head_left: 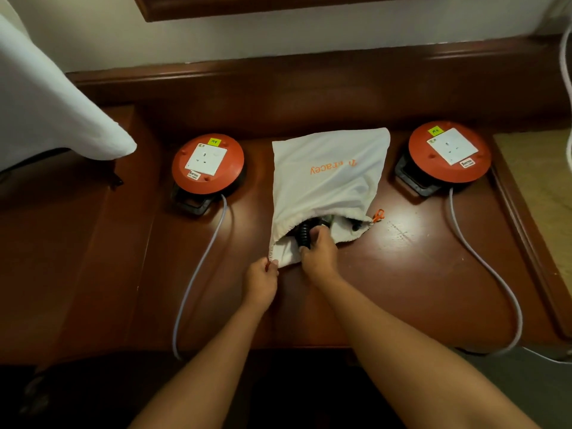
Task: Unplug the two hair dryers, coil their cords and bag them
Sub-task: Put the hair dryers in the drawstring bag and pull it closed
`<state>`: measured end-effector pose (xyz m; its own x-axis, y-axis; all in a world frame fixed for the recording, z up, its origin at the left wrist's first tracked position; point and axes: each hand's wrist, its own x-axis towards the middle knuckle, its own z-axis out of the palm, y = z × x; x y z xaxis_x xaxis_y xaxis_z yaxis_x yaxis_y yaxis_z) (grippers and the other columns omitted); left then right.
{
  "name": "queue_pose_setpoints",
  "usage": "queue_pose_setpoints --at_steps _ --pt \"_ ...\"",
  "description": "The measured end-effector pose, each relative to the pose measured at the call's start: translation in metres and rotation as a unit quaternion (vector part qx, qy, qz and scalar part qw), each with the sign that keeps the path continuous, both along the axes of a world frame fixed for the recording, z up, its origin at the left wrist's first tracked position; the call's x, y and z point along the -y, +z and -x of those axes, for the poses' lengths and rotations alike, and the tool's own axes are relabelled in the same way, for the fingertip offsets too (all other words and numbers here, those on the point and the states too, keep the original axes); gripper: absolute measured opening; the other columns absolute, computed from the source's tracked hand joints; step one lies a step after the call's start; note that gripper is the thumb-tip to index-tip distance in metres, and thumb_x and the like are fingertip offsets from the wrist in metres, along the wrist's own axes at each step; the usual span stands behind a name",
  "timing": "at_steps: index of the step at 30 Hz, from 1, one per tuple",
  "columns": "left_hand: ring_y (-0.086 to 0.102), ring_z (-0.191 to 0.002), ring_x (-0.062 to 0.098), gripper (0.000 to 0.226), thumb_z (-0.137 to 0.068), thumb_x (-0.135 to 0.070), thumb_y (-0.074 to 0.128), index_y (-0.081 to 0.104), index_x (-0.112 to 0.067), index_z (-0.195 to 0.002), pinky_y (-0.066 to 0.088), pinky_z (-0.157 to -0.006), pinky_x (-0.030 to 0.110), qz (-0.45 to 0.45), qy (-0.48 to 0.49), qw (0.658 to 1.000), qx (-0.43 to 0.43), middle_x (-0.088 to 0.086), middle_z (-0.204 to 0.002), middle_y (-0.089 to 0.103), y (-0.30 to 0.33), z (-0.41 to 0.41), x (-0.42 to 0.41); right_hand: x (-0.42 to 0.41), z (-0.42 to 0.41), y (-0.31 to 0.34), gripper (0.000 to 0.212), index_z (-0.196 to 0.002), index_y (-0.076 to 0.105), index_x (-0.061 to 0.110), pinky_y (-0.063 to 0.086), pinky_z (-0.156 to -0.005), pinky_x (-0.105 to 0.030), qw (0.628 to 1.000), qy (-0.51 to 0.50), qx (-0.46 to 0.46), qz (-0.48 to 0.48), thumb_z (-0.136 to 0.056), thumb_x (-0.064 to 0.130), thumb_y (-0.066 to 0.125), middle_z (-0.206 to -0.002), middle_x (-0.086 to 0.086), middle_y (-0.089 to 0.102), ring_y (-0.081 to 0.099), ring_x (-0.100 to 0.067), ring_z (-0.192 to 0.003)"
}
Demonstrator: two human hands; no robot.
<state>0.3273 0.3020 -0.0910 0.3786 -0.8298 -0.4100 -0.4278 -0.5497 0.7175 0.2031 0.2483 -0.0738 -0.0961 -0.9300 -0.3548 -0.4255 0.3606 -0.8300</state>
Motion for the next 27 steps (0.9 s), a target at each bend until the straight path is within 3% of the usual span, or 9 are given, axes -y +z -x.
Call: queue_pose_setpoints --at_steps 3,6,8,11,16,19,21,23,27 --pt "0.041 -0.052 0.013 0.039 -0.096 -0.014 0.053 0.042 -0.016 -0.059 0.021 -0.053 0.03 0.007 -0.033 0.998 0.051 -0.004 -0.054 0.043 0.004 0.001 -0.004 0.006 -0.015 0.001 0.025 -0.098 0.05 0.009 0.043 -0.075 -0.023 0.997 -0.054 0.044 -0.044 -0.08 -0.003 0.063 -0.093 -0.001 0.055 0.053 -0.017 -0.086" --pt "0.043 -0.056 0.02 0.041 -0.095 -0.01 0.052 0.038 -0.016 -0.057 0.02 -0.052 0.03 -0.014 -0.043 0.997 0.067 0.0 -0.054 0.042 0.001 0.0 -0.009 0.01 -0.029 -0.01 0.02 -0.084 0.051 0.01 0.053 -0.081 -0.039 0.988 -0.116 0.062 -0.084 -0.074 -0.001 0.064 -0.088 -0.008 0.061 0.061 -0.028 -0.086" --pt "0.047 -0.06 0.022 0.034 -0.092 -0.006 0.051 0.044 -0.012 -0.06 0.024 -0.054 0.029 -0.03 -0.057 0.995 0.071 0.003 -0.056 0.047 -0.003 0.001 -0.013 0.01 -0.034 -0.015 0.016 -0.076 0.051 0.009 0.053 -0.078 -0.04 0.989 -0.118 0.048 -0.08 -0.072 -0.003 0.062 -0.084 -0.012 0.061 0.06 -0.031 -0.082" --pt "0.054 -0.065 0.026 0.025 -0.091 -0.005 0.05 0.055 -0.006 -0.067 0.032 -0.058 0.032 -0.04 -0.066 0.996 0.05 0.01 -0.064 0.056 -0.006 0.005 -0.016 0.009 -0.035 -0.014 0.008 -0.086 0.061 0.0 0.051 -0.08 -0.038 0.994 -0.069 0.06 -0.058 -0.079 -0.002 0.058 -0.085 -0.012 0.062 0.059 -0.028 -0.083" --pt "0.06 -0.078 0.039 0.035 -0.093 -0.012 0.053 0.045 -0.013 -0.06 0.036 -0.062 0.039 -0.06 -0.079 0.991 0.095 0.024 -0.079 0.064 -0.015 -0.005 -0.015 0.01 0.002 -0.013 0.018 -0.091 0.068 0.004 0.046 -0.075 -0.029 0.991 0.133 0.006 -0.031 -0.082 -0.002 0.053 -0.09 -0.009 0.069 0.061 -0.021 -0.086" --pt "0.062 -0.085 0.036 0.021 -0.094 -0.018 0.056 0.058 -0.006 -0.078 0.036 -0.065 0.035 -0.055 -0.079 0.99 0.1 0.019 -0.087 0.067 -0.017 -0.01 -0.017 0.005 0.051 -0.011 0.024 -0.083 0.07 0.01 0.045 -0.075 -0.028 0.995 0.095 -0.016 0.025 -0.08 -0.008 0.053 -0.082 -0.002 0.066 0.059 -0.017 -0.081" --pt "0.06 -0.097 0.032 0.018 -0.091 -0.024 0.06 0.06 -0.008 -0.101 0.04 -0.071 0.031 -0.033 -0.067 0.993 0.096 0.014 -0.104 0.064 -0.014 -0.01 -0.019 0.006 0.088 -0.007 0.022 -0.092 0.069 0.006 0.043 -0.077 -0.027 0.997 0.035 -0.053 0.038 -0.083 -0.006 0.052 -0.09 -0.004 0.064 0.058 -0.019 -0.087" --pt "0.052 -0.109 0.03 0.048 -0.084 -0.03 0.067 0.051 -0.013 -0.126 0.044 -0.087 0.038 0.027 -0.055 0.989 0.134 0.011 -0.121 0.053 -0.012 -0.007 -0.018 0.019 0.119 -0.009 0.025 -0.104 0.065 0.008 0.04 -0.083 -0.027 0.987 0.024 -0.14 0.069 -0.086 0.0 0.052 -0.106 -0.007 0.062 0.055 -0.024 -0.101" --pt "0.042 -0.118 0.035 0.078 -0.072 -0.038 0.076 0.037 -0.023 -0.137 0.038 -0.095 0.048 0.145 -0.104 0.941 0.287 0.015 -0.135 0.043 -0.002 0.014 0.003 0.057 0.137 -0.022 0.037 -0.115 0.056 0.009 0.039 -0.097 -0.041 0.941 0.16 -0.283 0.096 -0.079 0.001 0.053 -0.125 -0.01 0.055 0.042 -0.031 -0.121"
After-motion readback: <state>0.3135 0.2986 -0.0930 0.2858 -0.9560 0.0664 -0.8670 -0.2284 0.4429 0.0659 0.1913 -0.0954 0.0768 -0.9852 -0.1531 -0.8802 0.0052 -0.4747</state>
